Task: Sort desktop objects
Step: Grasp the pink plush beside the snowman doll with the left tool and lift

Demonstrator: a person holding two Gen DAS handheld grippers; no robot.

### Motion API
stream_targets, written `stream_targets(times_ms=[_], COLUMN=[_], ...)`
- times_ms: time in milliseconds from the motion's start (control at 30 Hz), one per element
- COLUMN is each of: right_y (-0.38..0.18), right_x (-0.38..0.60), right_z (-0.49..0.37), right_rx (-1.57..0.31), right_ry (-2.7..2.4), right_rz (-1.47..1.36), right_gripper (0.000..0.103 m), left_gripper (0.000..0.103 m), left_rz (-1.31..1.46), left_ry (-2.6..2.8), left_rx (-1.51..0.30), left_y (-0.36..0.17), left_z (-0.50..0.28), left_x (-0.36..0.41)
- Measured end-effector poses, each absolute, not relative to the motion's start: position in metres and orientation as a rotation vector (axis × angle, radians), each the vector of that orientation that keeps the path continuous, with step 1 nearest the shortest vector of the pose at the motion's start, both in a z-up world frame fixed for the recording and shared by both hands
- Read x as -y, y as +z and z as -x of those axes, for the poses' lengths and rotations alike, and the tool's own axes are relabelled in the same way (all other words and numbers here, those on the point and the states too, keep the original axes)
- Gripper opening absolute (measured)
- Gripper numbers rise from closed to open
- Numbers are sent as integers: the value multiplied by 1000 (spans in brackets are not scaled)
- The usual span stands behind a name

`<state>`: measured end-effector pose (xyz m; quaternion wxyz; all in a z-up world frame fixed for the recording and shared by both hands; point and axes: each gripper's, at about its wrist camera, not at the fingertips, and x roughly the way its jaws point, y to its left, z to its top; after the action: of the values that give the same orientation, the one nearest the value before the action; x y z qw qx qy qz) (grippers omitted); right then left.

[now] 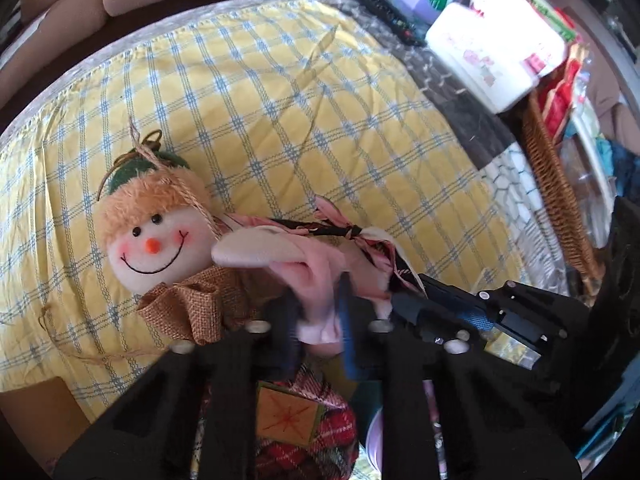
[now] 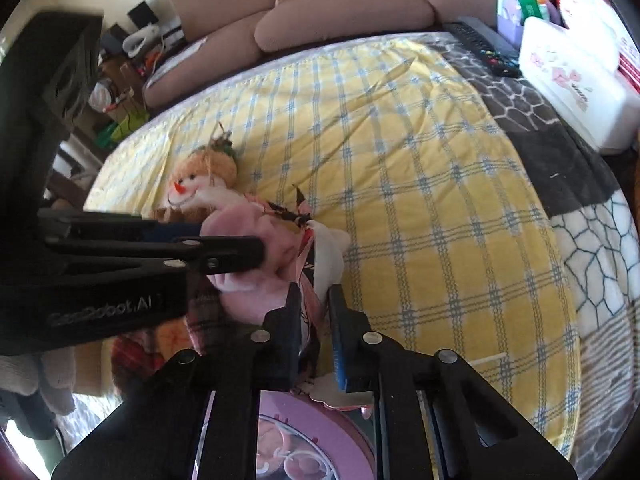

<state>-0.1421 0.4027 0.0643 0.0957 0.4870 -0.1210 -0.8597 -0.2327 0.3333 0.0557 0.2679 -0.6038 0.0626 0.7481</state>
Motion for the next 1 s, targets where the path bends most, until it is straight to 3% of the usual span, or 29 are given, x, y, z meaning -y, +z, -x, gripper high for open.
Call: stream_targets(times_ms=[300, 400, 533, 600, 1000], right_y=[119, 123, 117, 114, 128], right_x=[-407, -401, -398, -394, -354], right_z=[127, 131, 136, 142, 165], right_rx=[454, 378, 358, 342, 287], right_ry=[-2593, -2633, -2659, -2657, -2632], right_rz=[-1327, -1412, -1421, -1428, -1318], right_gripper=[8, 13, 32, 35, 36], left_gripper=[7, 7, 7, 7, 7], left_rz=[1470, 1414, 1314, 1277, 972], left_ry=[2060, 2073, 2080, 2082, 2123], left_rx=[-54, -8, 19, 17, 64], left_y=[136, 172, 228, 250, 381], left_z=[221, 218, 208, 205, 169], left_x=[-304, -292, -267, -255, -152])
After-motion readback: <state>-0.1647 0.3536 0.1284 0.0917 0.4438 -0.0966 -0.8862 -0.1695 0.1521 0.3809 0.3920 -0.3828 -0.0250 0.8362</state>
